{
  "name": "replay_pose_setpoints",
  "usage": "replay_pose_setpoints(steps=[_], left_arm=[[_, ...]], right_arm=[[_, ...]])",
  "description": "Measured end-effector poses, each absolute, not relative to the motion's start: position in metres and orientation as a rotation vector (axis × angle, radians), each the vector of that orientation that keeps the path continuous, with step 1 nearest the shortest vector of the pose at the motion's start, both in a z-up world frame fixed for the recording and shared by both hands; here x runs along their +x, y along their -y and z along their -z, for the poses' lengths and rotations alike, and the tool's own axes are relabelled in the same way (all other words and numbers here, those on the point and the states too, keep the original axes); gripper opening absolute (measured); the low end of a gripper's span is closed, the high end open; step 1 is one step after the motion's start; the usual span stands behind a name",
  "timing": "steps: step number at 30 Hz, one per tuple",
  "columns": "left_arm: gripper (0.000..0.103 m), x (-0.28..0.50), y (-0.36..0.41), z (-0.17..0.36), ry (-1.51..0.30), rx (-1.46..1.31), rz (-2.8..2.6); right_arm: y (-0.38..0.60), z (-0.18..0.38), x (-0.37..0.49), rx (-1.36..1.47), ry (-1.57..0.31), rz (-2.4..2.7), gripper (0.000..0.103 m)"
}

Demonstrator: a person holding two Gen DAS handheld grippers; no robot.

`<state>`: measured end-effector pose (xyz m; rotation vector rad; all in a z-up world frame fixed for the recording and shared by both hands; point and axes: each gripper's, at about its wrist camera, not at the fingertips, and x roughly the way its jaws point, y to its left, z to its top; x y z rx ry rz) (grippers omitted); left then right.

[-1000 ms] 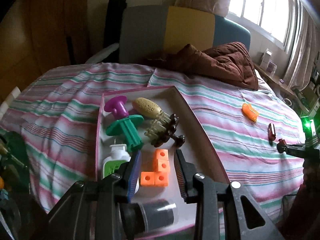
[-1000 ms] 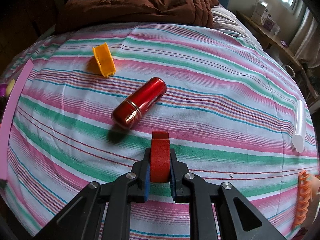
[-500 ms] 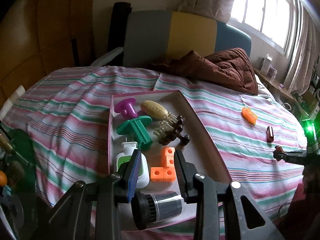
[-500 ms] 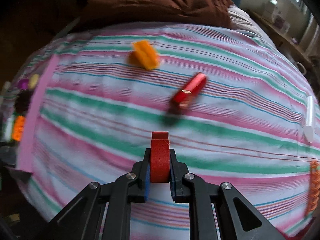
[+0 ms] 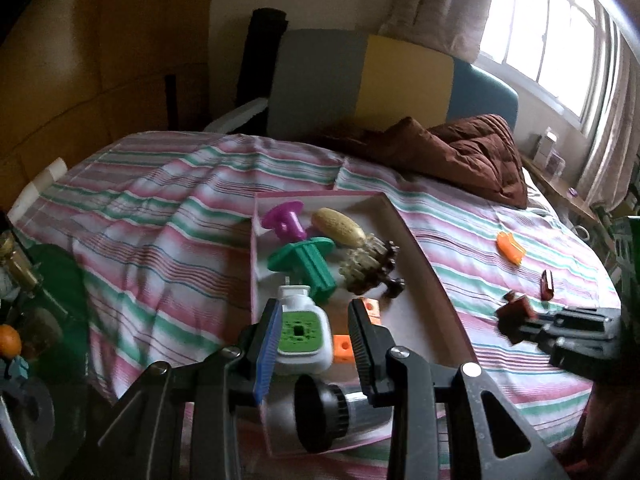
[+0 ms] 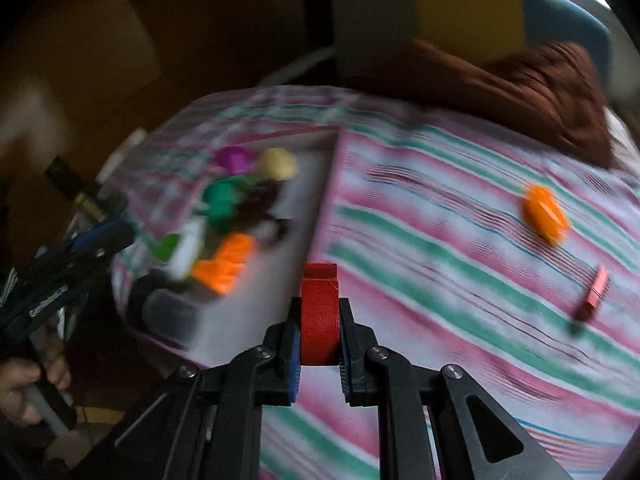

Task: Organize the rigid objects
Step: 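Lower the blocks into the tray and open the left gripper while the right gripper carries the clip over, then lower the red clip into the tray and open the right gripper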

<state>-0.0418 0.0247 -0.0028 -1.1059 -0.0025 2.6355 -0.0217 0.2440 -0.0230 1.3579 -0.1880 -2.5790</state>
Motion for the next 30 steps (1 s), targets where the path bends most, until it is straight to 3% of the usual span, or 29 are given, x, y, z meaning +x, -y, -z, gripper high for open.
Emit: replay_pose_setpoints(steps=[14, 27, 30], left_arm=[[0.034, -0.043, -0.007, 0.005, 0.018, -1.129, -2.682], [0.034, -0.038, -0.012, 0.004, -0.011, -1.128, -2.677], [0.034, -0.037, -0.015, 0.004, -0.027, -1.125, -2.675]], right_arm=[[-0.151, 0.064, -0.046, 1.437, -0.096, 2.431, 0.015], [-0.156, 0.079, -0.043, 1.466, -0.105, 2.456, 0.016], [-0.161, 0.076, -0.041, 1.455, -0.07, 2.47, 0.027]])
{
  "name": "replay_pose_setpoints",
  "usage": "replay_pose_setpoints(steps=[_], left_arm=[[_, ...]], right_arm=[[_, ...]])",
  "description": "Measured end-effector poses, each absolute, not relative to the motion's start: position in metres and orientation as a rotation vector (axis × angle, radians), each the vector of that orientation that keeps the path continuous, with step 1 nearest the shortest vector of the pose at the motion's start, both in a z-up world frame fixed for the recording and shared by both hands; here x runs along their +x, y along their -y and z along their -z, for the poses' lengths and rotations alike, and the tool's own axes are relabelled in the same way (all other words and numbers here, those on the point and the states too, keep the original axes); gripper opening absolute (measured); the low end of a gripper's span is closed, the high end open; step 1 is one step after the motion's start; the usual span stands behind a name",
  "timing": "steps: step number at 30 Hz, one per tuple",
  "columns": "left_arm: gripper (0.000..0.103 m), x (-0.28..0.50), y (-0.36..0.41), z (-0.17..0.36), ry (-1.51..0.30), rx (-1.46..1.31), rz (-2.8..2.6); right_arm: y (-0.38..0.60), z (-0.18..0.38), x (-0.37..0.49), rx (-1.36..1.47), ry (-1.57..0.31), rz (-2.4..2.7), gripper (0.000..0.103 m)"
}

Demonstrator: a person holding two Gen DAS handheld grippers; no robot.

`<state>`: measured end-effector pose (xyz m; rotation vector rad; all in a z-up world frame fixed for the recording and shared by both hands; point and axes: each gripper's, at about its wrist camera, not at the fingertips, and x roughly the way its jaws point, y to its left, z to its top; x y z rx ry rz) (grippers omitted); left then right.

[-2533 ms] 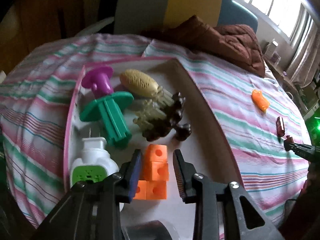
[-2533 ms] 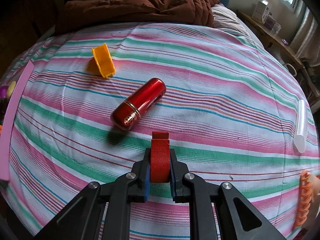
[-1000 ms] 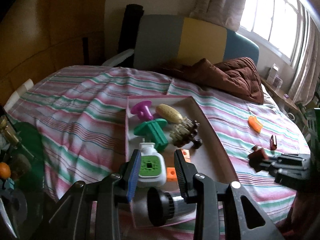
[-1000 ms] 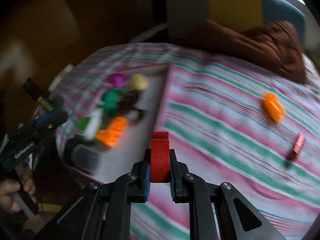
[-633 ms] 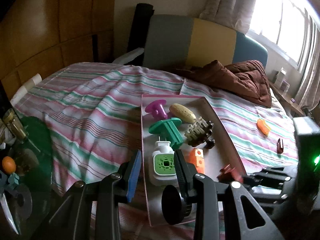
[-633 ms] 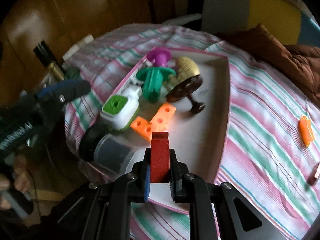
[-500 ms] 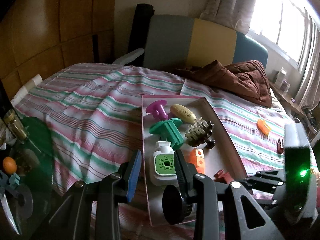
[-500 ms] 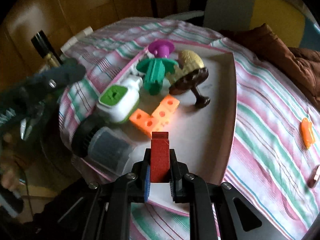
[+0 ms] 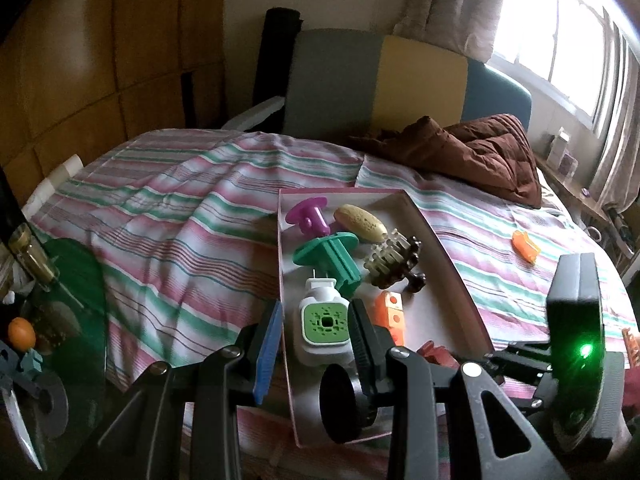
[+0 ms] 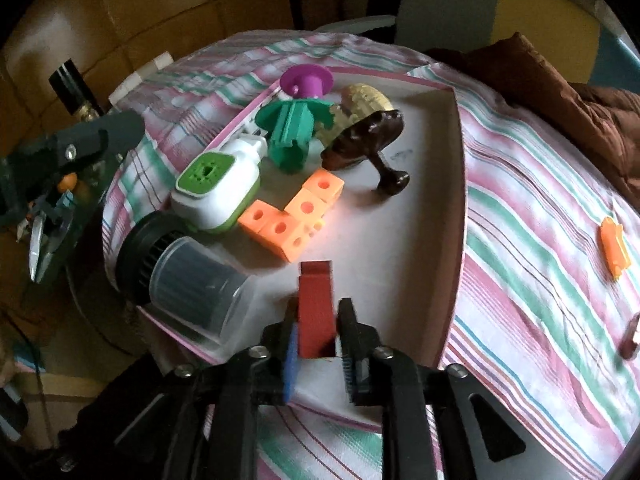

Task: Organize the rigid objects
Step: 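Lower the red clip into the tray and open the right gripper, then withdraw both grippers from the tray toward the remaining items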

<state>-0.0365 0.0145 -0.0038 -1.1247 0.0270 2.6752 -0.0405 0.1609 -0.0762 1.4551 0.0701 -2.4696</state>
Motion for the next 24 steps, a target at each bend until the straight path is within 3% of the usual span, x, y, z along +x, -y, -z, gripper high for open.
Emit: replay_pose_setpoints(steps=[2, 7, 24], left_arm=[[0.034, -0.035, -0.017, 0.003, -0.041, -1.117, -2.676], [0.034, -0.031, -0.023, -0.003, -0.071, -1.09, -2.675], [0.034, -0.019, -0.069, -0.01, -0.174, -1.041, -2.584]], right_arm=[[-0.168, 0.068, -0.038, 1.425, -0.016, 2.484, 0.042], [-0.188, 0.046, -0.034, 1.342, 0.068, 2.536, 0.05], [-0.325, 0.025, -0.019, 1.452, 0.129, 2.821, 0.059]])
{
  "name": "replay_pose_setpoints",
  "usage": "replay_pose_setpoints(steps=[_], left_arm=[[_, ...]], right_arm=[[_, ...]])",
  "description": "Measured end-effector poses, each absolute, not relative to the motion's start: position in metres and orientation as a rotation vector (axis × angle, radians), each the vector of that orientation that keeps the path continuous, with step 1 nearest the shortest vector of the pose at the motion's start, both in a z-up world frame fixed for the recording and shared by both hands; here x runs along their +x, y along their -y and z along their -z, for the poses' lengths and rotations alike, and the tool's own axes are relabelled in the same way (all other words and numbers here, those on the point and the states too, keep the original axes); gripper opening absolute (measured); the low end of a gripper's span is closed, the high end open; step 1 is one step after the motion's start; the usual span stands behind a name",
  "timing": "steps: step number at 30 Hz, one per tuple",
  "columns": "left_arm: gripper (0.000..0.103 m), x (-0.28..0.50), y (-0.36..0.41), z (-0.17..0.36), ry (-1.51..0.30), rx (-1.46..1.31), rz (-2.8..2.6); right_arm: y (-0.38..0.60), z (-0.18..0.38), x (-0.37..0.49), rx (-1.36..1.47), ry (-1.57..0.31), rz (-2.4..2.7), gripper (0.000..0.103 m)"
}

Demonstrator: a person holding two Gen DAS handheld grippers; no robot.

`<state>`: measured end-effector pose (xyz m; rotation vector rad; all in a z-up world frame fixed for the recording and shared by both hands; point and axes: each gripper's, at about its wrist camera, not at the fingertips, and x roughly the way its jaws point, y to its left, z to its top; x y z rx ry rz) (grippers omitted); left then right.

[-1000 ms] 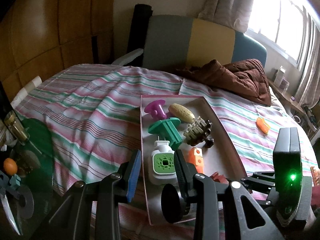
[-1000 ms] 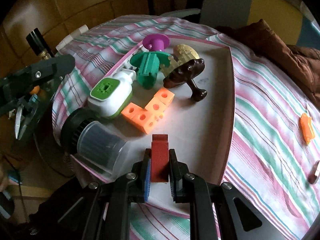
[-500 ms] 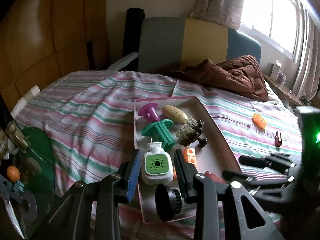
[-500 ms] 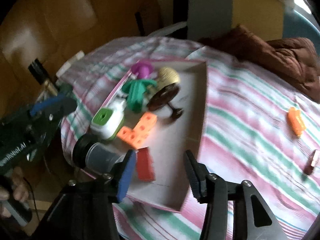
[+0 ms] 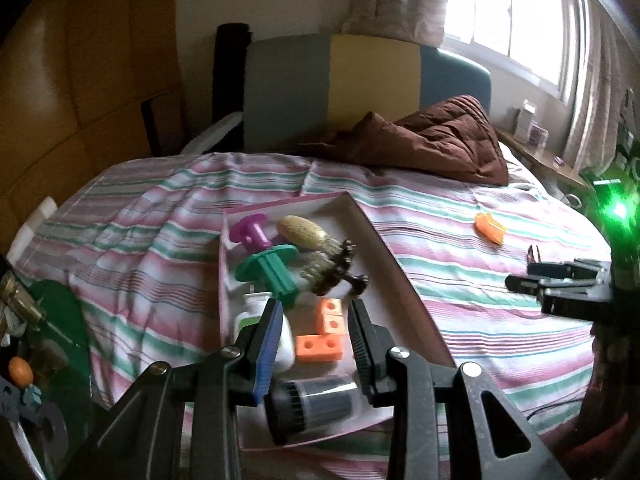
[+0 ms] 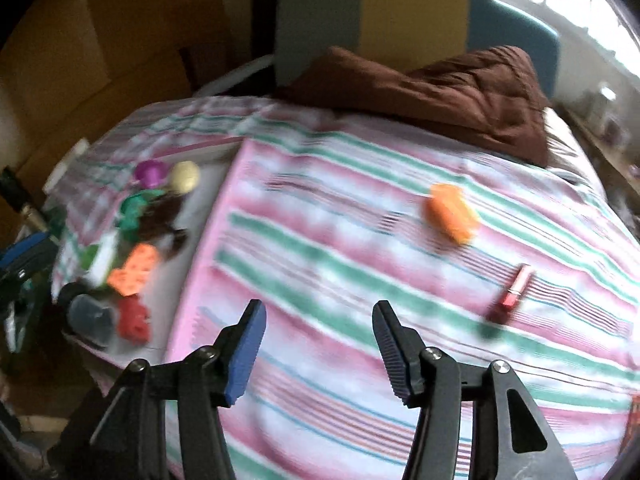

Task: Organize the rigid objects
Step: 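Withdraw both grippers from the tray toward the remaining items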

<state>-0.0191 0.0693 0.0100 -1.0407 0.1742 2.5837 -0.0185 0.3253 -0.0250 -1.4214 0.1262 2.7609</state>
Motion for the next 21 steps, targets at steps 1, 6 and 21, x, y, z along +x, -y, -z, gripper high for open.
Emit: replay_pose_setpoints(steps=[1, 6, 21], left_arm=[[0.034, -0.018, -0.072, -0.01, -0.178, -1.039, -2.577], [0.034, -0.015, -0.087, -0.011, -0.206, -1.029, -2.543], [0.034, -0.012, -0.141, -0.017, -0.239, -1.009, -2.437]], right_arm=[[-0.335, 0.025, -0.018, -1.41, -0.136, -2.741, 0.06], [-0.378, 0.025, -0.011, -1.36, -0.154, -2.659, 0.065], [-0.551, 0.042, 0.048, -1.06, -0.752, -2.181, 0.072]])
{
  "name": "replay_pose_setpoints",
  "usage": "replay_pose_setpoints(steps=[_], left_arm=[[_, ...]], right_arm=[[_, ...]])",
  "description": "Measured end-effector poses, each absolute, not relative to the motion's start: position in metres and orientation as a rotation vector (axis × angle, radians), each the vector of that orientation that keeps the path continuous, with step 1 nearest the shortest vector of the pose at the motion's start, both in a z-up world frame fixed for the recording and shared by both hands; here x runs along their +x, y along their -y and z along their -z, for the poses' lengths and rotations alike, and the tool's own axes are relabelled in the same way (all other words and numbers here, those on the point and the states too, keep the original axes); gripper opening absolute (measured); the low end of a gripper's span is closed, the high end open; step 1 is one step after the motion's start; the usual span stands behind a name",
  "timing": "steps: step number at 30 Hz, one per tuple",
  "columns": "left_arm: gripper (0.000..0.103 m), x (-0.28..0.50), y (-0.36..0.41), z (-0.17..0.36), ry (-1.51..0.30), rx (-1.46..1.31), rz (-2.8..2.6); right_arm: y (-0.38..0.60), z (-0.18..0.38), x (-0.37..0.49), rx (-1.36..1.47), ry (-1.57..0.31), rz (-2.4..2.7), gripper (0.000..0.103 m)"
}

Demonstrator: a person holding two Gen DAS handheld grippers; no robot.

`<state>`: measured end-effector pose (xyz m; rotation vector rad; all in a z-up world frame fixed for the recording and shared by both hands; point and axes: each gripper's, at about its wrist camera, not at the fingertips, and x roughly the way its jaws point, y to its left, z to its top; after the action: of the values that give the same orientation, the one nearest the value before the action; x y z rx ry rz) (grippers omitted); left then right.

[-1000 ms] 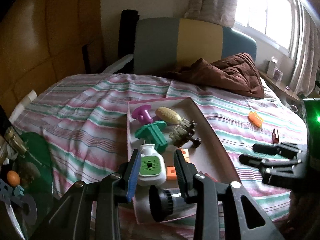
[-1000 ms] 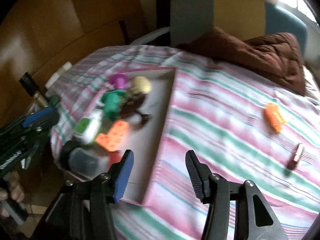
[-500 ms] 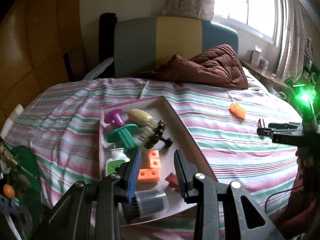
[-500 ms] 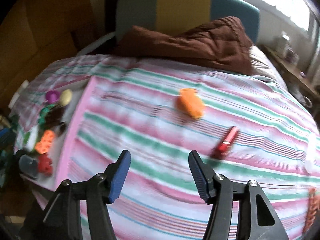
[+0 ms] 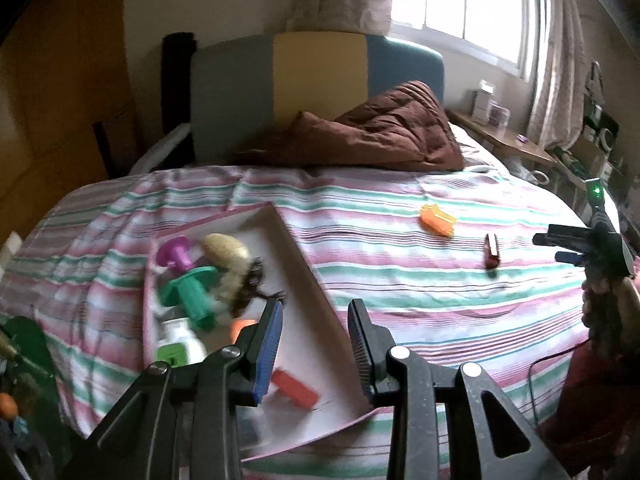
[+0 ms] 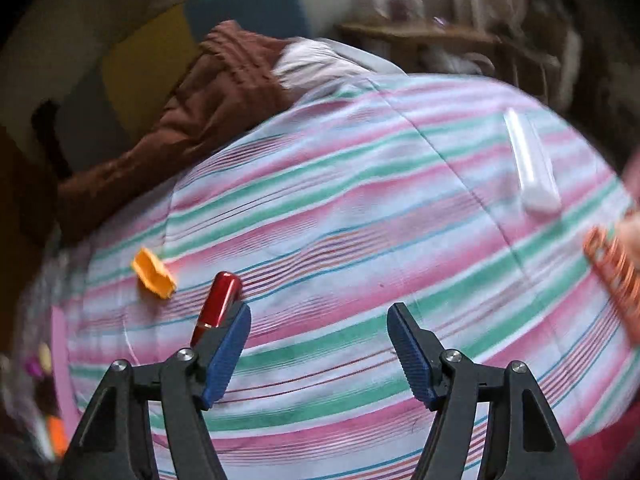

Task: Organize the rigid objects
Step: 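Withdraw both grippers from the tray toward the remaining items, then grasp the orange hollow piece with the left gripper while the right gripper reaches the red lipstick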

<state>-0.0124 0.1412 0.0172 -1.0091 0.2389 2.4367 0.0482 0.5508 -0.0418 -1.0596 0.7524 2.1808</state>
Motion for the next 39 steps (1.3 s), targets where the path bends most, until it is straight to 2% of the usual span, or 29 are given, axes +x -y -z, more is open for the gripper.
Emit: replay_pose_setpoints(steps=[4, 6, 13, 23, 28, 34, 39], left_arm=[[0.034, -0.015, -0.17, -0.02, -0.22, -1.015, -2.364], [0.041, -0.019, -0.19, -0.019, -0.219, -1.023, -2.32], [0.041, -0.038, -0.256, -0.003, -0.249, -1.087, -2.224], [0.041, -0.092, -0.327, 0.031, -0.153, -1.231, -2.109], [0.048, -0.122, -0.358, 0.051, -0.067, -1.334, -2.068], [0.061, -0.149, -0.395, 0.063, -0.024, -1.391, -2.065], [0.062, -0.167, -0.42, 0.075, -0.037, -1.418, -2.103]], right_arm=[[-0.553, 0.043, 0.047, -1.063, -0.766, -2.175, 0.072], [-0.55, 0.043, 0.044, -1.071, -0.747, -2.182, 0.072], [-0.544, 0.044, 0.042, -1.091, -0.747, -2.211, 0.073], [-0.547, 0.043, 0.047, -1.057, -0.849, -2.224, 0.073], [-0.554, 0.046, 0.05, -1.049, -0.929, -2.212, 0.074], [-0.551, 0.046, 0.044, -1.064, -0.925, -2.233, 0.074], [-0.549, 0.046, 0.042, -1.069, -0.926, -2.248, 0.074]])
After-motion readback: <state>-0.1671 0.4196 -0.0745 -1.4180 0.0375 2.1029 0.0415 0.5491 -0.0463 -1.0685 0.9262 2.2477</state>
